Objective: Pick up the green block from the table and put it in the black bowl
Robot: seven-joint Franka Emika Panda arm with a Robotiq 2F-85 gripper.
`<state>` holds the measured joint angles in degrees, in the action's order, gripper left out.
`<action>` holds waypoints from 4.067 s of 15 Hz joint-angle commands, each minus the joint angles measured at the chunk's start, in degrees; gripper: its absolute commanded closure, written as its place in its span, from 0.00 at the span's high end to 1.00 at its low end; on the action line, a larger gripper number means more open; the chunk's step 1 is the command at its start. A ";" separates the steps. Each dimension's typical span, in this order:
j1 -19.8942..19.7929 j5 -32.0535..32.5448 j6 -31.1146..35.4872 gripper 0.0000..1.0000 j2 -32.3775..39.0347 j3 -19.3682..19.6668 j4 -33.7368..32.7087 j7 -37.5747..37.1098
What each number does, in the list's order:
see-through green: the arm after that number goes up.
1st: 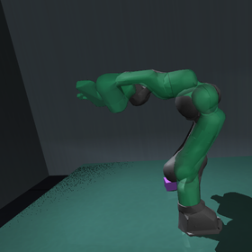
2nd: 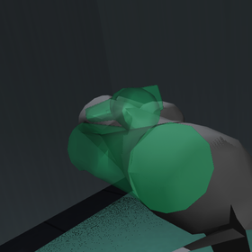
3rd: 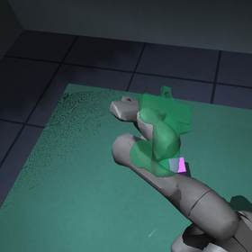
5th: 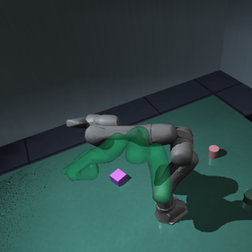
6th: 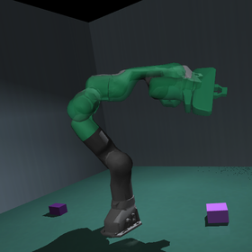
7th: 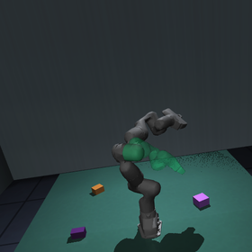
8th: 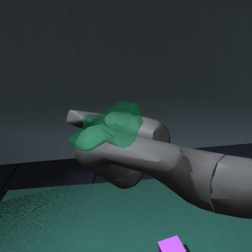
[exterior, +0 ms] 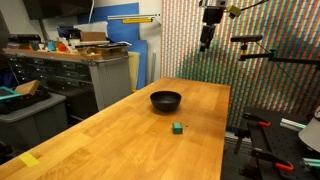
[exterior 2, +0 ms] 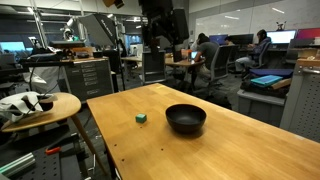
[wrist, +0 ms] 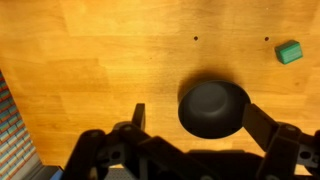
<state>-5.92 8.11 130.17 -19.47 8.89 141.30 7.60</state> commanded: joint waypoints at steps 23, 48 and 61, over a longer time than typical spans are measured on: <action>14.09 3.96 13.10 1.00 34.11 -11.35 -12.95 -63.32; 23.77 4.22 23.31 1.00 41.24 -5.66 -8.14 -95.85; 24.45 3.94 30.70 0.58 43.15 -4.73 -5.05 -95.16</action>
<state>16.59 11.78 158.53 23.36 2.27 135.89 -87.22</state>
